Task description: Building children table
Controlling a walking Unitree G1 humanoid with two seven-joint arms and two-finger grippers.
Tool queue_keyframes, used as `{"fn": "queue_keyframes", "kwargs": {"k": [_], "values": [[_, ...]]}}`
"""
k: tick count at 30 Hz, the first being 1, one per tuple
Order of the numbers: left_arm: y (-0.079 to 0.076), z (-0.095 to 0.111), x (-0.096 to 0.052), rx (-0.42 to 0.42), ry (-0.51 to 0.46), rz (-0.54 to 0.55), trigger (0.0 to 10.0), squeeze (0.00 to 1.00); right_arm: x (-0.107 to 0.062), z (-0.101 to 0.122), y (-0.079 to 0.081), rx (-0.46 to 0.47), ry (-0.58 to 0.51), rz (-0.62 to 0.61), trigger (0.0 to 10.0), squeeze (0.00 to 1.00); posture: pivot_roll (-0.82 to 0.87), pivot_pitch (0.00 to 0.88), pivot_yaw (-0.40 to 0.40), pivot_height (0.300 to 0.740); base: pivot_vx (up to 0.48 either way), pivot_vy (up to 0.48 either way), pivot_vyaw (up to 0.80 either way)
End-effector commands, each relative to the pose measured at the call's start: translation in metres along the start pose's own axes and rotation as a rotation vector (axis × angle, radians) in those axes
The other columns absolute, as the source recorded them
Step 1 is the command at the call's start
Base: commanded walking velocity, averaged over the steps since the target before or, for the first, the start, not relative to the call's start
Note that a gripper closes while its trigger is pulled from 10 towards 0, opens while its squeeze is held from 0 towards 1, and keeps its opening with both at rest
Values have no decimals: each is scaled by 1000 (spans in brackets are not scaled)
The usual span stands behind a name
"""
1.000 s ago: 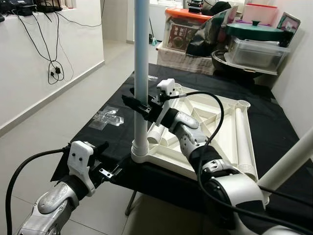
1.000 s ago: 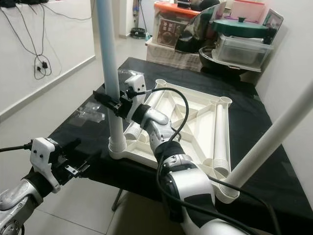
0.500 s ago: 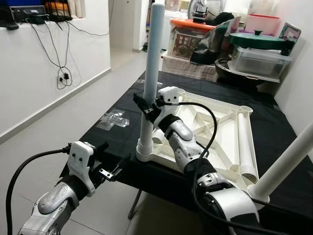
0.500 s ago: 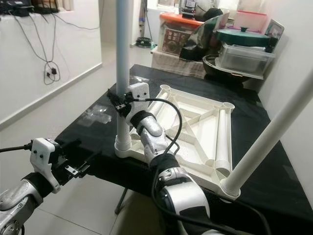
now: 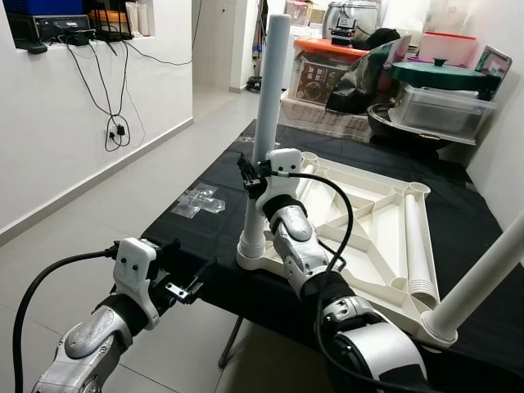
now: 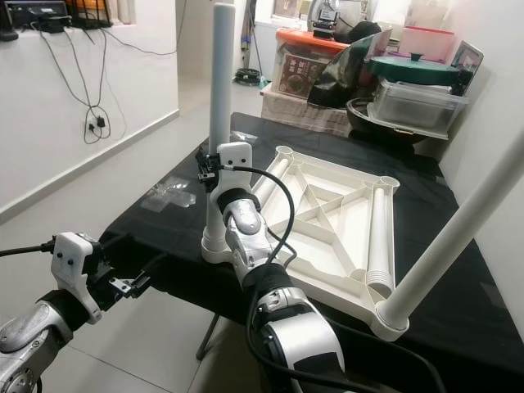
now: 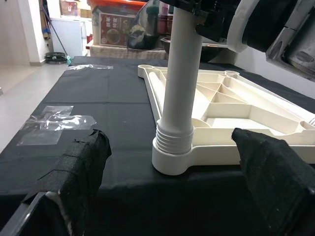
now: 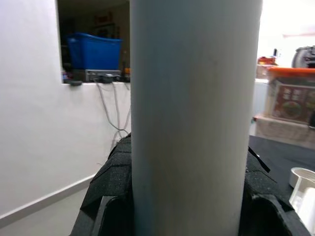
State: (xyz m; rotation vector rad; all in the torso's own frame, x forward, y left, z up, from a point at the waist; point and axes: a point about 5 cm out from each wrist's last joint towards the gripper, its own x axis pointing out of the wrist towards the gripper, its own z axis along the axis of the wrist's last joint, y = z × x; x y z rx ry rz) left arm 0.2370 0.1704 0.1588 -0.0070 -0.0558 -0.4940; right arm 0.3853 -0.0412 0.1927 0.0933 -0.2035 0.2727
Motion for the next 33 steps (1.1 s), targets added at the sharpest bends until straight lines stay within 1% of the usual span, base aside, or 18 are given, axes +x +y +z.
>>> {"fn": "queue_keyframes", "kwargs": {"k": [1,2,4,6,10,12,14,15,16,17,19,20,25,28,33], "values": [[-2,-1,3,3,-2,-6,10000,0,-16,-40,-15,-16,202,-88,0,0,121,0,-124,740,0,0,0],[-2,-1,3,3,-2,-5,10000,0,-16,-39,-15,-17,200,-115,0,0,122,0,-127,740,0,0,0],[-2,-1,3,3,-2,-5,10000,0,-16,-39,-15,-17,200,-115,0,0,122,0,-127,740,0,0,0],[-2,-2,3,5,-1,-4,10000,0,-17,-41,-15,-11,212,-158,0,0,123,0,-128,740,0,0,0],[-2,-2,3,7,0,-1,10000,0,-19,-43,-15,-11,215,-199,0,0,123,0,-128,740,0,0,0],[-2,-2,3,7,0,-1,10000,0,-19,-43,-15,-11,215,-199,0,0,123,0,-128,740,0,0,0],[-1,-3,3,10,1,0,10000,0,-21,-41,-16,-2,182,-225,0,0,122,0,-125,740,0,0,0],[-1,-3,3,10,1,0,10000,0,-21,-41,-16,-2,182,-225,0,0,122,0,-125,740,0,0,0],[-1,-3,3,13,2,-1,10000,0,-22,-38,-16,6,151,-224,0,0,121,0,-123,740,0,0,0],[-1,-3,3,13,2,-1,10000,0,-22,-38,-16,6,151,-224,0,0,121,0,-123,740,0,0,0],[0,-3,3,15,3,-2,10000,0,-23,-35,-14,22,109,-207,0,0,121,0,-123,740,0,0,0],[0,-3,3,18,5,-5,10000,0,-27,-33,-13,-14,57,-179,0,0,117,0,-117,740,0,0,0],[0,-4,4,21,6,-7,10000,0,-32,-34,-14,-46,33,-160,0,0,115,0,-113,740,0,0,0],[0,-3,4,22,6,-8,10000,0,-32,-29,-13,-65,-11,-139,0,0,116,0,-110,740,0,0,0],[1,-3,4,24,8,-9,10000,0,-33,-29,-10,-76,-12,-125,0,0,119,0,-110,740,0,0,0]]}}
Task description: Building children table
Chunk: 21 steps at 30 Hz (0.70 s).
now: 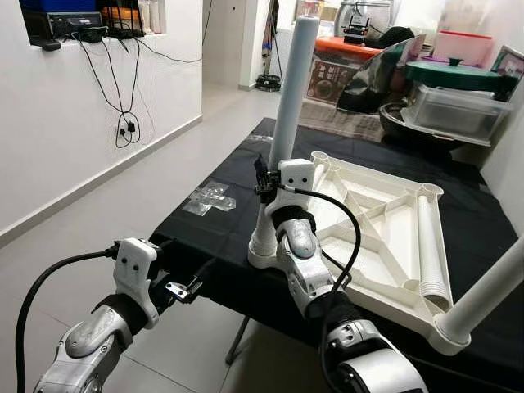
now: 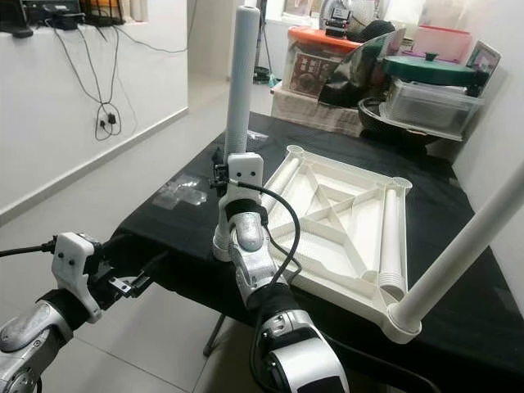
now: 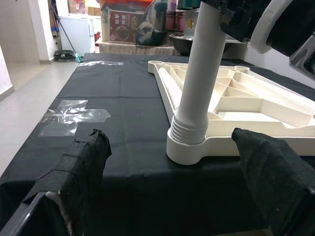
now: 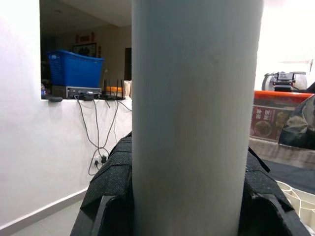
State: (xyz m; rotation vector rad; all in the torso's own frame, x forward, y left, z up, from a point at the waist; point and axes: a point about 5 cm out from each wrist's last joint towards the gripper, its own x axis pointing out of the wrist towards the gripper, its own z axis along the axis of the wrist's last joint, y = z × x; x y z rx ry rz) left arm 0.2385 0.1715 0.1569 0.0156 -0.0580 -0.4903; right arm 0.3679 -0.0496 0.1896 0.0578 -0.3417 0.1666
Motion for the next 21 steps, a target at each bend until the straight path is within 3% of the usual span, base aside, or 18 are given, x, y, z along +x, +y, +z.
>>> {"fn": "queue_keyframes", "kwargs": {"k": [1,10,11,12,13,14,16,17,21], "values": [[0,-1,3,3,5,-13,10000,0,-17,-29,-6,-19,130,-25,0,0,120,0,-110,740,0,0,0],[-1,-2,4,5,5,-17,10000,0,-17,-34,3,-24,188,29,0,0,119,0,-111,740,0,0,0],[-1,-2,4,5,5,-17,10000,0,-17,-34,3,-28,194,36,2784,0,119,0,-111,740,0,0,0],[-1,-2,4,5,5,-17,10000,0,-17,-34,3,-28,194,36,2784,0,119,0,-111,740,0,0,0],[-1,-2,4,4,5,-17,10000,0,-16,-35,6,-38,212,57,7490,0,117,0,-114,740,0,0,0],[-2,-2,5,3,5,-18,10000,0,-16,-37,8,-49,229,78,9412,0,117,0,-115,740,0,0,0],[-2,-2,5,3,5,-18,10000,0,-16,-38,9,-55,240,92,9412,0,117,0,-115,740,0,0,0],[-2,-3,5,2,6,-18,10000,0,-16,-38,10,-60,250,99,10000,0,116,0,-116,740,0,0,0],[-3,-4,5,2,7,-19,10000,0,-16,-41,9,-62,269,97,10000,0,115,0,-118,740,0,0,0]]}}
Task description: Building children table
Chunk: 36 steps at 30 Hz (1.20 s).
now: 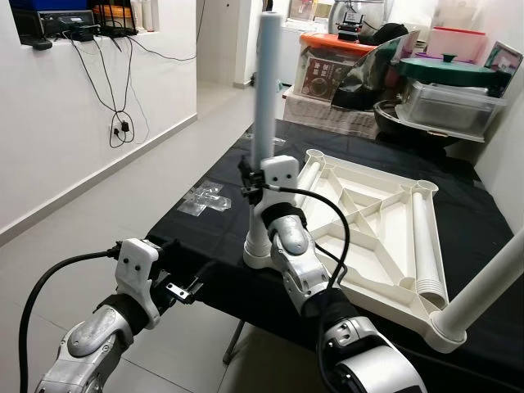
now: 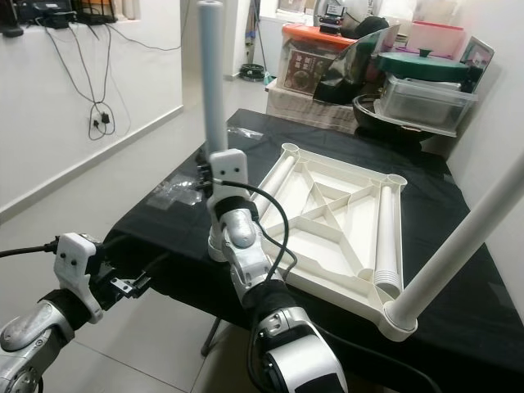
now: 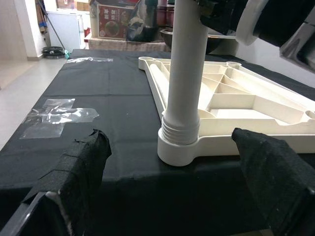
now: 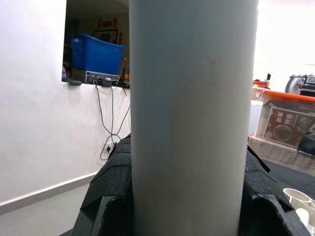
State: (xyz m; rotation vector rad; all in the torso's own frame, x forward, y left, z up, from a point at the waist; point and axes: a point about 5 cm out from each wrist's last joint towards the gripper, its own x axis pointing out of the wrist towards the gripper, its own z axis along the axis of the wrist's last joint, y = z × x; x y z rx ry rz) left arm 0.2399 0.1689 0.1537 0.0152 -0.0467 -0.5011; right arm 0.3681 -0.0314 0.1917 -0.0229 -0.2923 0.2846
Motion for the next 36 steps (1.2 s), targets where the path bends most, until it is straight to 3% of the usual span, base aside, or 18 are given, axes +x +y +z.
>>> {"fn": "queue_keyframes", "kwargs": {"k": [1,12,24,32,36], "values": [[-1,-1,3,6,-3,-9,10000,0,-18,-43,-4,6,217,-23,10000,0,115,0,-118,740,0,0,0],[-2,-2,4,5,-1,-11,10000,0,-17,-47,-4,65,272,-8,10000,0,112,0,-118,740,0,0,0],[-2,-3,4,6,3,-14,10000,0,-13,-48,-10,194,324,-22,10000,0,115,0,-115,740,0,0,0],[-1,-2,3,11,3,-15,10000,0,-14,-45,-11,204,279,-26,10000,0,115,0,-112,740,0,0,0],[-1,-2,4,13,2,-17,10000,0,-15,-37,-7,167,199,-1,10000,0,114,0,-109,740,0,0,0]]}}
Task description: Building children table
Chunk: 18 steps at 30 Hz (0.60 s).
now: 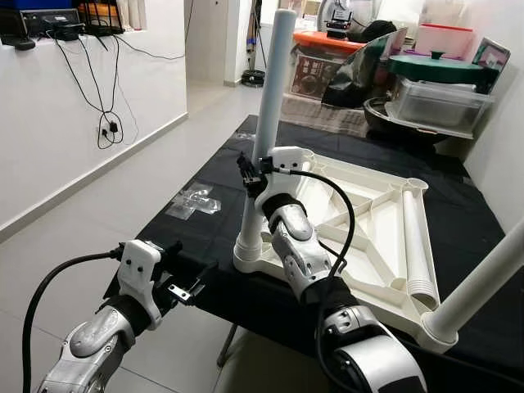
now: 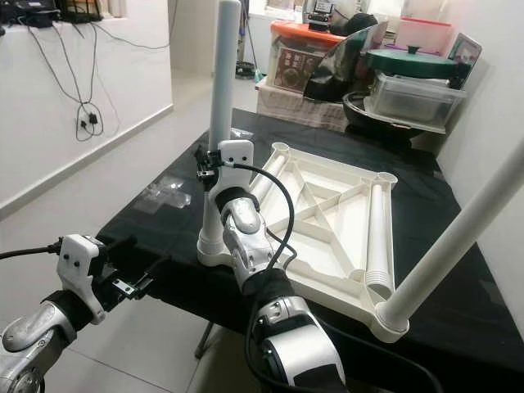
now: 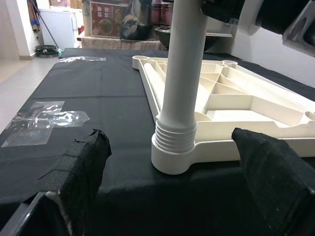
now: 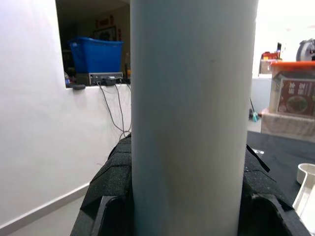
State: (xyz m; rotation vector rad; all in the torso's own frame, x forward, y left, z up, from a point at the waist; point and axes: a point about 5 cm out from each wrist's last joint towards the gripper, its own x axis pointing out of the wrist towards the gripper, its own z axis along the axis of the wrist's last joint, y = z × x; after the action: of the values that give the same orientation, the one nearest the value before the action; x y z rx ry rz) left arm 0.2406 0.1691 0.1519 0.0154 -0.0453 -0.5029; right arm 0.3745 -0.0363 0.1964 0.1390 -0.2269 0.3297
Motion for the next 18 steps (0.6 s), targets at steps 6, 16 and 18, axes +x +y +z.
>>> {"fn": "queue_keyframes", "kwargs": {"k": [6,16,18], "values": [[-1,0,4,15,2,-17,10000,0,-19,-35,-4,-41,102,-16,10000,0,114,0,-105,740,0,0,0],[-1,-1,4,15,3,-18,10000,0,-20,-35,-2,-68,91,0,10000,0,114,0,-107,740,0,0,0],[-1,-1,4,15,4,-18,10000,0,-20,-35,-1,-69,91,4,10000,0,114,0,-107,740,0,0,0]]}}
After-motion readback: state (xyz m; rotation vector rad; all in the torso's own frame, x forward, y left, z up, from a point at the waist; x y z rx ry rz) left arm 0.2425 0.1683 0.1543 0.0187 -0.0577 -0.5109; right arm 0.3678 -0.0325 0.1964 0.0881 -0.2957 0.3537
